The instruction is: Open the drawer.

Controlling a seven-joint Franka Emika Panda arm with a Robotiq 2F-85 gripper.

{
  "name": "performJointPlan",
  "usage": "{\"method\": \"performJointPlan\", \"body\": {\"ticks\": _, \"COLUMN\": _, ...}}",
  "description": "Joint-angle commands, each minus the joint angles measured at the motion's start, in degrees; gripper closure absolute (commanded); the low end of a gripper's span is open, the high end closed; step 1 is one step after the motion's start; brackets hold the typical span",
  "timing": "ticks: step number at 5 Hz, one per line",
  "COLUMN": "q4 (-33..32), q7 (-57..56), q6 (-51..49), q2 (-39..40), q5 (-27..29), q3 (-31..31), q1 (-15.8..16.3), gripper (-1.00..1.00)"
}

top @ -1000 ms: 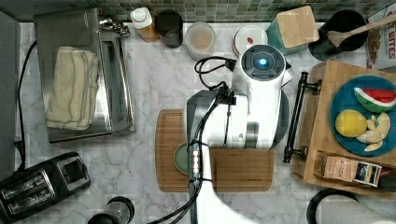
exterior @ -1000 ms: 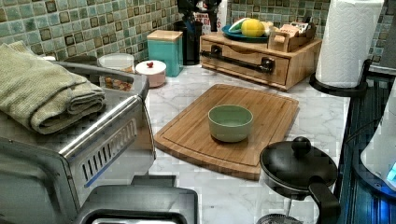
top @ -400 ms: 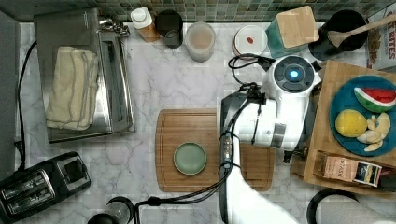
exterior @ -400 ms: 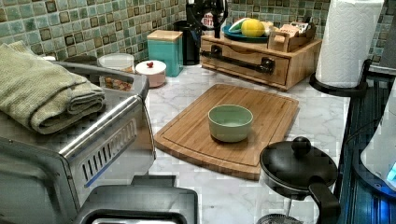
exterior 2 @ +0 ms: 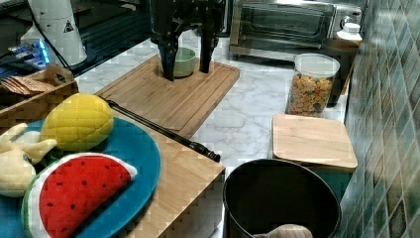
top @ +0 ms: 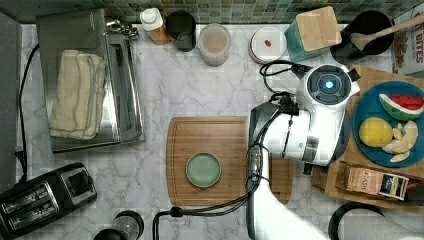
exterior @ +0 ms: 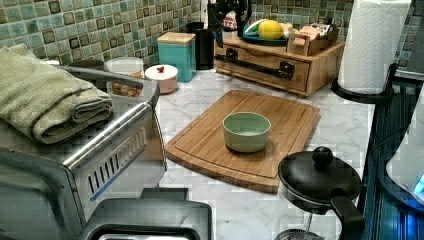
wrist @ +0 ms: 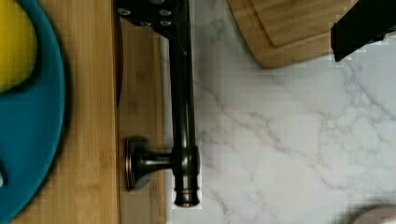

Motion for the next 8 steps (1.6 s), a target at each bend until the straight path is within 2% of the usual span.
{"method": "performJointPlan", "body": {"ticks": 1, "q4": 3.59, "q7": -0.9, "q6": 0.18, "q2": 2.74, "q5": -2.53, "q3": -1.84, "q1": -1.54, "gripper": -1.0}}
{"method": "performJointPlan", "body": {"ticks": 2, "q4": 5.11, "q7": 0.06, "q6": -0.03, "q2": 3.67, "q5": -7.21, "q3": -3.93, "q1": -1.19, "gripper": -1.0}}
{"method": "performJointPlan", "body": {"ticks": 3, "q4": 6.19, "q7": -1.21, "q6": -0.94, "q2": 4.42, "q5": -7.48, "q3": -4.66, "q1": -2.45, "gripper": -1.0}}
{"method": "performJointPlan", "body": {"ticks": 4, "q4": 4.36, "q7": -2.27, "q6": 1.48, "q2": 4.04, "q5": -5.67, "q3": -4.51, "q1": -3.68, "gripper": -1.0}}
{"method": "performJointPlan", "body": {"ticks": 5, "q4": 3.28, "q7": -1.03, "q6": 0.94, "q2": 3.53, "q5": -6.39, "q3": -5.5, "q1": -3.38, "gripper": -1.0}}
{"method": "performJointPlan", "body": {"ticks": 6, "q4": 0.13, "q7": -1.5, "q6": 3.21, "q2": 2.36, "q5": -2.86, "q3": -4.93, "q1": -4.46, "gripper": -1.0}}
{"method": "performJointPlan", "body": {"ticks": 7, "q4": -3.42, "q7": 0.26, "q6": 2.9, "q2": -0.18, "q5": -0.67, "q3": -4.1, "q1": -4.09, "gripper": -1.0}}
{"method": "performJointPlan", "body": {"ticks": 8, "q4": -5.1, "q7": 2.95, "q6": 2.05, "q2": -2.01, "q5": -1.33, "q3": -4.18, "q1": -2.74, "gripper": -1.0}}
